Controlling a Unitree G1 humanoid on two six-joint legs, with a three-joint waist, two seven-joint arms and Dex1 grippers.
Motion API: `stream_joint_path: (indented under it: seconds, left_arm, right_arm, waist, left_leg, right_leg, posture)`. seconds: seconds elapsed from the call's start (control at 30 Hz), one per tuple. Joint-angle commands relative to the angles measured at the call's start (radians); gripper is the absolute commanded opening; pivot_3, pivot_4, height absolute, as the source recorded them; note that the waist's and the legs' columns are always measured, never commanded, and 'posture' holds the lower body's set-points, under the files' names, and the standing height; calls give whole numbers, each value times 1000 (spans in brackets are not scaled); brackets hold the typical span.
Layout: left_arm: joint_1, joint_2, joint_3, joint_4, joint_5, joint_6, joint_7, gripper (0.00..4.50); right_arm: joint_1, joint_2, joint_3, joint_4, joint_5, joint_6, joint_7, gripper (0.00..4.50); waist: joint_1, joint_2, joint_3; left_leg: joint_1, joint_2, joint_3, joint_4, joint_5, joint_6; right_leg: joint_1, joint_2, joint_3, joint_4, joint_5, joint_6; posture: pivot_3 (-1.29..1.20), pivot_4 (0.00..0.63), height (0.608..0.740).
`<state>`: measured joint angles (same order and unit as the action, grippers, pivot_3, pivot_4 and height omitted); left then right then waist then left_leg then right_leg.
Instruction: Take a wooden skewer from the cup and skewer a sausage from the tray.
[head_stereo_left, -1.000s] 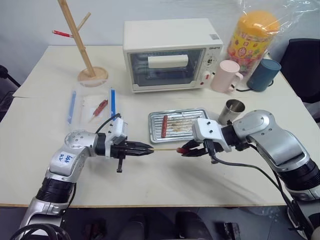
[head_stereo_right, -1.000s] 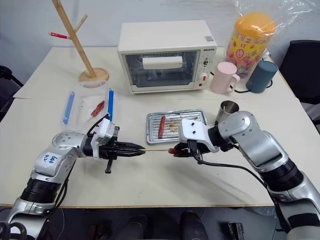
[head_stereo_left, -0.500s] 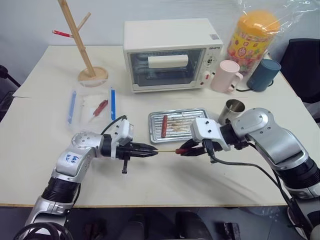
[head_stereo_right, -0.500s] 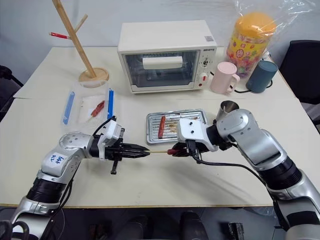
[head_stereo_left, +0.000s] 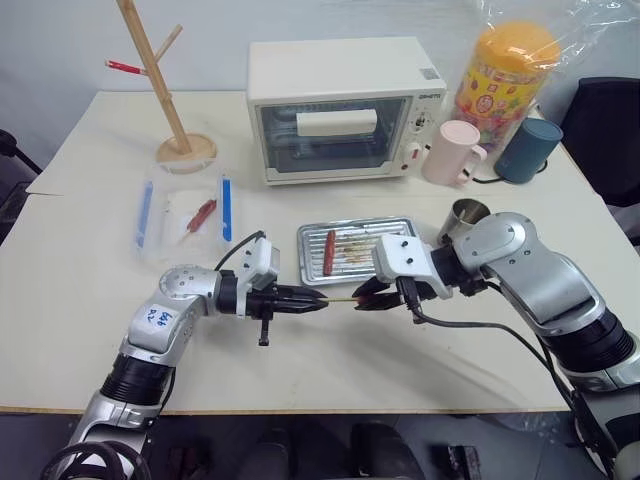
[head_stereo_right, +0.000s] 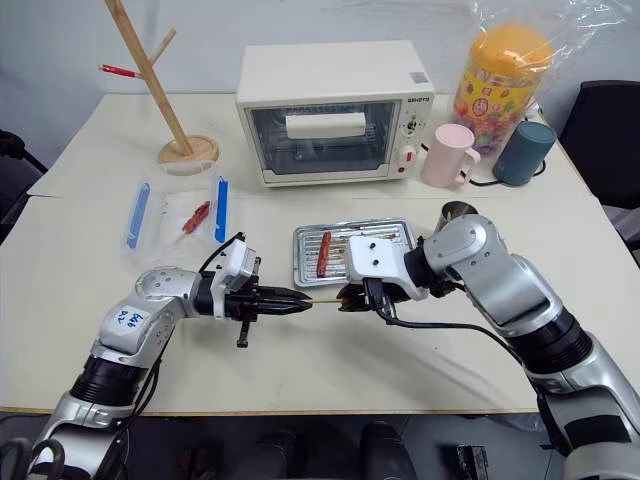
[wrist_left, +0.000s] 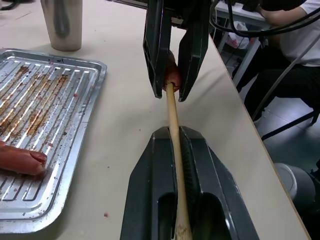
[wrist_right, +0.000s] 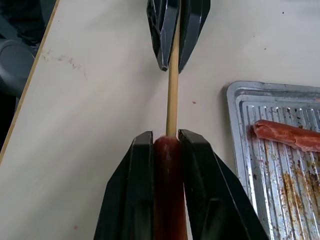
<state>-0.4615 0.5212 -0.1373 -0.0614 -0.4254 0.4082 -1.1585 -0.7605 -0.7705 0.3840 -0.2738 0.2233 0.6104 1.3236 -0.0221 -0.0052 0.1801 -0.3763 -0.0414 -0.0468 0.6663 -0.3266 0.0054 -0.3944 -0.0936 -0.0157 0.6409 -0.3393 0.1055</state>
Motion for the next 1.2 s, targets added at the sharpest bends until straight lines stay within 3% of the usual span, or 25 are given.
stream_joint_path:
  seconds: [0.03,0.3,0.5,0.63,0.7,0.83,0.97,1.2]
  left_arm:
    - [7,-18,23,-15,-17,-21,18,0]
    - [103,-4,122,-9,-70,-91,-13,0]
    - [234,-6,299,-51,-165,-145,24,0]
    - [329,-57,500,-123,-277,-108,225,0]
    - [351,-97,564,-164,-304,-99,346,0]
    - [332,-193,671,-198,-314,-128,610,0]
    - [258,-225,655,-145,-245,-95,801,0]
    - [134,-213,610,35,-176,-69,914,0]
  right_arm:
    - [-7,5,-40,-56,66,18,23,951]
    - [31,-36,-202,-81,181,-2,19,2954]
    - [199,-8,-448,-109,337,-84,-8,4470]
    - [423,89,-703,-149,486,-90,-162,4470]
    - [511,142,-761,-199,490,-154,-217,4470]
    - [643,260,-787,-309,445,-289,-344,4470]
    - [743,318,-727,-356,357,-415,-383,4470]
    - [752,288,-703,-330,338,-466,-414,4470]
  waist:
    - [-1,0,0]
    - [0,0,0]
    - [4,0,0]
    - [21,-1,0]
    - [24,0,0]
    - [31,-1,0]
    - [37,-1,-1]
    - [37,-1,-1]
  left_leg:
    - [0,0,0,0,0,0]
    - [0,0,0,0,0,0]
    - [0,0,-1,0,0,0]
    - [0,1,-1,0,0,0]
    - [0,0,-1,0,0,0]
    - [2,0,-1,0,0,0]
    - [3,0,1,0,0,0]
    - [4,-1,2,0,0,0]
  right_leg:
    - [0,0,0,0,0,0]
    - [0,0,0,-2,0,0]
    - [0,0,0,-3,0,0]
    - [2,0,0,-3,0,0]
    - [2,0,0,-3,0,0]
    - [3,0,0,-4,0,0]
    - [2,0,1,-2,0,0]
    - [2,1,3,3,0,0]
  posture:
    - [0,150,740]
    - [0,150,740]
    - [0,150,740]
    - [0,150,740]
    - [0,150,740]
    - [0,150,740]
    - [0,150,740]
    - [0,150,740]
